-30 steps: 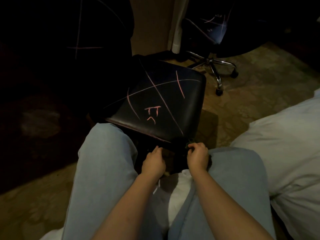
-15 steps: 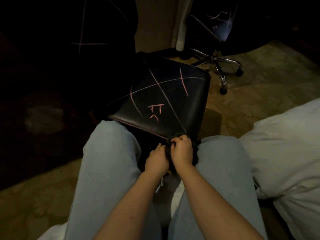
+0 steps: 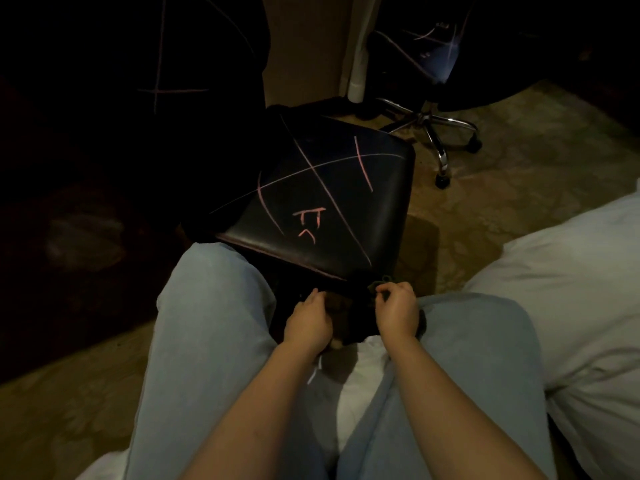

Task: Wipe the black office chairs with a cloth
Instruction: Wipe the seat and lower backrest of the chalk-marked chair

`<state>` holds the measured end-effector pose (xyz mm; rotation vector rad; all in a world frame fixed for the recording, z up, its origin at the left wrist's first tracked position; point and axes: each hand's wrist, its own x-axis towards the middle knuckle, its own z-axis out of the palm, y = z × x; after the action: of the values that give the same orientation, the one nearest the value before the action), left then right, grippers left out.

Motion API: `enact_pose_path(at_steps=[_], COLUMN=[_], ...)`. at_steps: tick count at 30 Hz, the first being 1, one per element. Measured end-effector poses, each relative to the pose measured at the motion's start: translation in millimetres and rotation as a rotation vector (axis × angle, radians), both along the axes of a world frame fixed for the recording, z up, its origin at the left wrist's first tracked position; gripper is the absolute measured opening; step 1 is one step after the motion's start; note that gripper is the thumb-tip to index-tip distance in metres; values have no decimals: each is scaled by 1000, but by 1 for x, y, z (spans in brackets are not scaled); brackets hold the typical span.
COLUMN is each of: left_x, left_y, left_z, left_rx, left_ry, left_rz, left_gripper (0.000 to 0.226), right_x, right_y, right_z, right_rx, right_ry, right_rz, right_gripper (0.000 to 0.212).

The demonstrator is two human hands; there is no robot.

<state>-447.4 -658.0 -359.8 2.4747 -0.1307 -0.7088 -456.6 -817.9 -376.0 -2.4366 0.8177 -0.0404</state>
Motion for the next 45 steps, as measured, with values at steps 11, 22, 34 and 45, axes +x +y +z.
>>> enact_pose_path(at_steps=[11,22,34,45], left_x=[-1,1,1,0], left_y=[-3,-2,0,10], left_z=[1,-2,2,6], left_rx=[-7,6,-11,-30], left_ry=[9,1,-22,-35], left_rz=[-1,5,22,54], left_gripper=[49,48,49,47], right_x=[21,4,8,12], right_y=[44,25,37,48], right_z=[7,4,19,2], right_rx=[-46,-98,51,-95], right_ry=[-23,-24,-176,-72], right_rz=[156,188,154,319], right_gripper=[22,23,36,40])
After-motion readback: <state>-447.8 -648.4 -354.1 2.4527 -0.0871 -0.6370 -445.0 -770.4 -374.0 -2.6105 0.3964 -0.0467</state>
